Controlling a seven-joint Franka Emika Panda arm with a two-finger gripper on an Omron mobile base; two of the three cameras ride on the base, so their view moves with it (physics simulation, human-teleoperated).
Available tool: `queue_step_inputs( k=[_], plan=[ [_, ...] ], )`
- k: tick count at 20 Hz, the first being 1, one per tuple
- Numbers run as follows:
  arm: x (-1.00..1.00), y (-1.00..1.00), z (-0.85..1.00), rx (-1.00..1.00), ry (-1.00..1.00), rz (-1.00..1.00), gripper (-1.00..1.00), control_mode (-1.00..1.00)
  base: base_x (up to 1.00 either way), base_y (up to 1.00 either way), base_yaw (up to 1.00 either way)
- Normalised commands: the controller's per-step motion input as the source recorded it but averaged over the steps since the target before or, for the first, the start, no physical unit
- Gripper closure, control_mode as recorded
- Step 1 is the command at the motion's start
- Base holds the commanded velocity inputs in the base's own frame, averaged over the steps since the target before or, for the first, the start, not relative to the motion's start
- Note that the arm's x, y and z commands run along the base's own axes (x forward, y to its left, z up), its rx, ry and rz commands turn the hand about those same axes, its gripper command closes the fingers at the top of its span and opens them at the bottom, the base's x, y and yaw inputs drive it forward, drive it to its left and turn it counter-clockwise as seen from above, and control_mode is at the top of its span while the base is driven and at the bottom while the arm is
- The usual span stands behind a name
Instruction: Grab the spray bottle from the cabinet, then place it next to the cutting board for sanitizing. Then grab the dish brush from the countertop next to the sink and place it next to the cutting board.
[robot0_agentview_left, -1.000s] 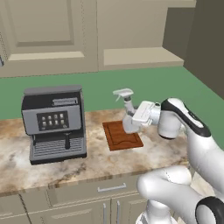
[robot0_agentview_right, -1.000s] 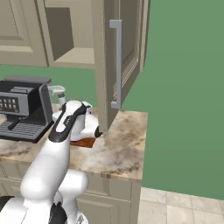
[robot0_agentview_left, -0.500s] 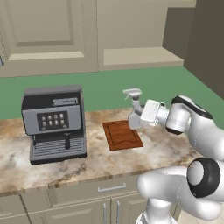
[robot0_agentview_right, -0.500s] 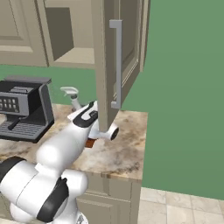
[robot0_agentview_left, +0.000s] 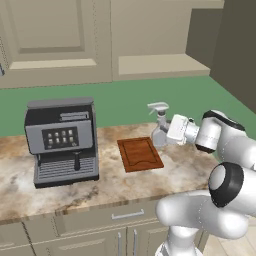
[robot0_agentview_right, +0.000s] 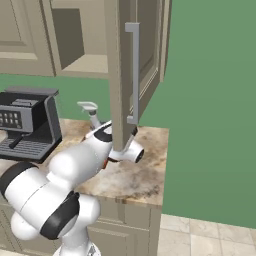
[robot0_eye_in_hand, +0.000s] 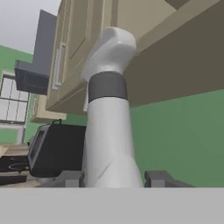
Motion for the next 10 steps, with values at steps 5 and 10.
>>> queue_step_inputs(
  k=[5,10],
  plan=[
    [0.12,-0.32,-0.03,-0.03,0.0,-0.17,1.0,-1.0,0.0,0.0,0.0],
    [0.03,-0.27,-0.19,-0.01,-0.09,-0.1,1.0,-1.0,0.0,0.0,0.0]
  ],
)
